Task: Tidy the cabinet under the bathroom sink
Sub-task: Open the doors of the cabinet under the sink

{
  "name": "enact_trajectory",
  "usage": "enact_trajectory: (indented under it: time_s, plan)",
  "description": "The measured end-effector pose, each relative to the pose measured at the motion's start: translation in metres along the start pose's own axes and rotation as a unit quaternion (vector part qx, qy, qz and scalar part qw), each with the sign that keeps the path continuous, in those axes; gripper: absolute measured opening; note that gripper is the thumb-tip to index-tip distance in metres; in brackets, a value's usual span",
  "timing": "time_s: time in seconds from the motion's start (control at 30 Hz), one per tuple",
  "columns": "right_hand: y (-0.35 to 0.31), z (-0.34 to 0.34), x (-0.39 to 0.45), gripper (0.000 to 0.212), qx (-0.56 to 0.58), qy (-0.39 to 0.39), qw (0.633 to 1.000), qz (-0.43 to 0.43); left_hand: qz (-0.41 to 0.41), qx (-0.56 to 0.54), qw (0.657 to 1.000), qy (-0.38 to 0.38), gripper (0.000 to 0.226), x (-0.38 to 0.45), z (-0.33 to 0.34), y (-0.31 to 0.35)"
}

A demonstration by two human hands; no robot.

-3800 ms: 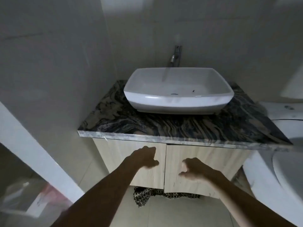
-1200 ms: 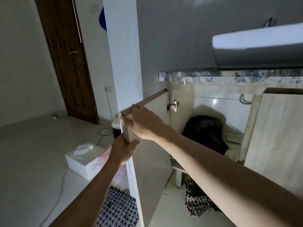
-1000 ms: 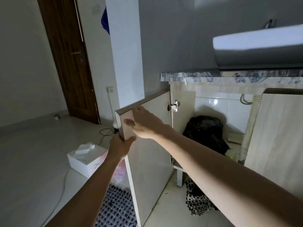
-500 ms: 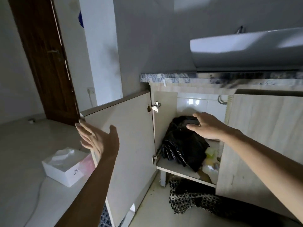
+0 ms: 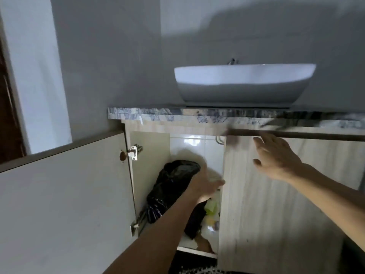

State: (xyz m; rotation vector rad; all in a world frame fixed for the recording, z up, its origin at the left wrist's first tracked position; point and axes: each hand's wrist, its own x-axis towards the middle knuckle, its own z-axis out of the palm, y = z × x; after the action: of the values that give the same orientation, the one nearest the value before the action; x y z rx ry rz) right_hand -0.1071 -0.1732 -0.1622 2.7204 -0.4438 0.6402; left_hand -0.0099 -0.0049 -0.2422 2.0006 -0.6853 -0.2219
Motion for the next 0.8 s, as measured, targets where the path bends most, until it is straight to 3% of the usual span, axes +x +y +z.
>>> enact_trajectory:
  time_s: [0.13, 0.43, 0.53, 0.67, 0.8]
  plan:
    - [0.021, 0.013, 0.008, 0.079, 0.013, -0.038, 0.999, 0.033, -0.013, 0.005, 0.998, -0.058, 0.096, 0.036, 0.037, 0.009]
    - [0.029, 0.009, 0.023, 0.088, 0.023, -0.090, 0.994, 0.065, -0.016, -0.071, 0.996, -0.049, 0.091, 0.065, 0.058, 0.012]
    - [0.027, 0.003, 0.020, 0.086, 0.033, -0.099, 0.991, 0.078, -0.012, -0.086, 0.996, -0.021, 0.076, 0.062, 0.060, 0.008]
    - [0.023, -0.009, 0.004, 0.058, 0.075, -0.063, 0.991, 0.093, 0.035, -0.016, 0.999, 0.026, 0.054, 0.047, 0.060, -0.004]
    - [0.018, -0.023, -0.018, 0.064, 0.074, -0.040, 0.987, 0.134, 0.082, 0.008, 0.996, 0.026, 0.040, 0.028, 0.057, -0.009]
